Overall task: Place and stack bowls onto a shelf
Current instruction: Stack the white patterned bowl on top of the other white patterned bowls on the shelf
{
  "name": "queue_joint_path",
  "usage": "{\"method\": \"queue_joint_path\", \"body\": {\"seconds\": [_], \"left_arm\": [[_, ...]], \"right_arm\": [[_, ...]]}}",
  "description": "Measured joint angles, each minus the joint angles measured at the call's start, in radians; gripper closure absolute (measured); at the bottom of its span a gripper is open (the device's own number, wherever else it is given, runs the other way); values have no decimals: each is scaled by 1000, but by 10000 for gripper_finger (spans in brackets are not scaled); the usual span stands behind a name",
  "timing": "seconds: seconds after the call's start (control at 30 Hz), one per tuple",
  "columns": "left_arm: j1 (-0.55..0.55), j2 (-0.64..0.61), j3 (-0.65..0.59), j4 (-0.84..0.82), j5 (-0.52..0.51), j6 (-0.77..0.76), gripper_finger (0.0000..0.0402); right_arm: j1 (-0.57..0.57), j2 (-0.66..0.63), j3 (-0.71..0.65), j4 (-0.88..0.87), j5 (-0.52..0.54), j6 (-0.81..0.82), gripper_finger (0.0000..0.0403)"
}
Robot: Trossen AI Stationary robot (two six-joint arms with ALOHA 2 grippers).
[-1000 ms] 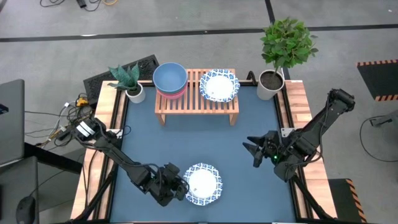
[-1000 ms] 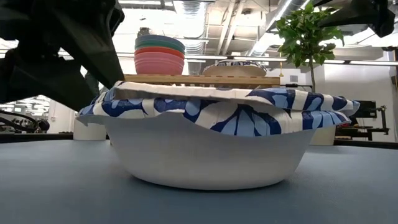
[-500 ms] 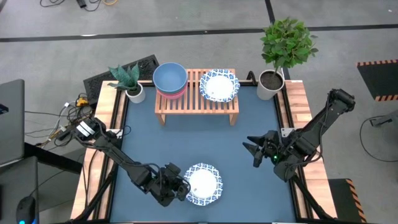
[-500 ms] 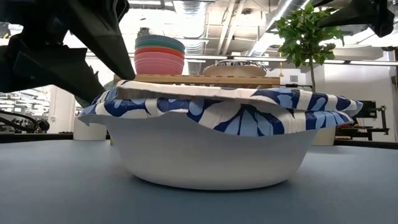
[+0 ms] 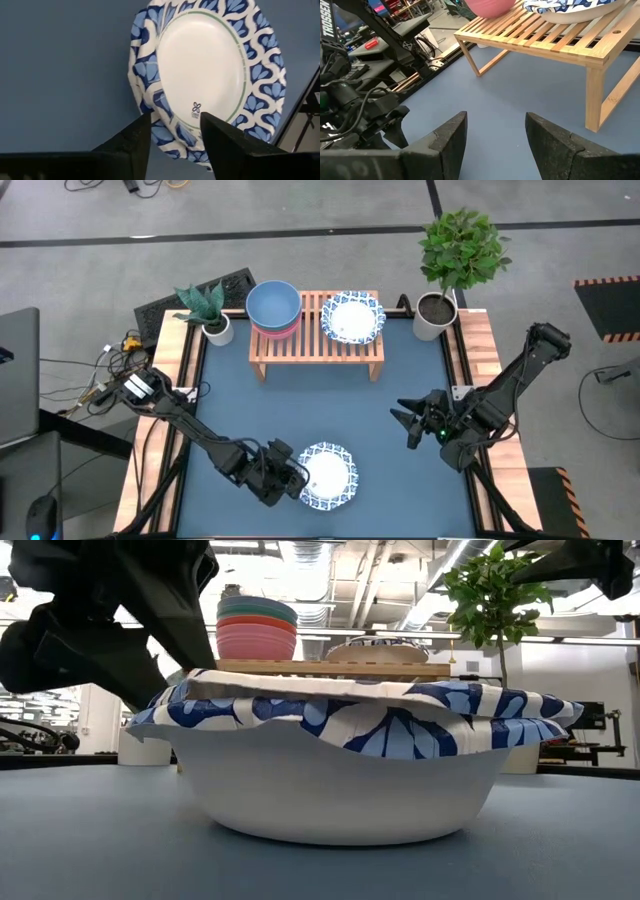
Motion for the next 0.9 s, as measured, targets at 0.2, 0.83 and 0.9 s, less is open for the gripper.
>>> {"method": "queue_joint_path", "body": {"seconds": [0.2, 0.83, 0.9], "left_arm": [[10, 0, 0, -4, 3, 1, 313], [36, -1, 0, -7, -22, 55, 400], [42, -4, 0, -8, -19, 62, 401]], "right_arm": [[0, 0, 0, 0, 0, 0, 177], [0, 0, 0, 0, 0, -23, 177], [0, 0, 0, 0, 0, -26, 177]]}}
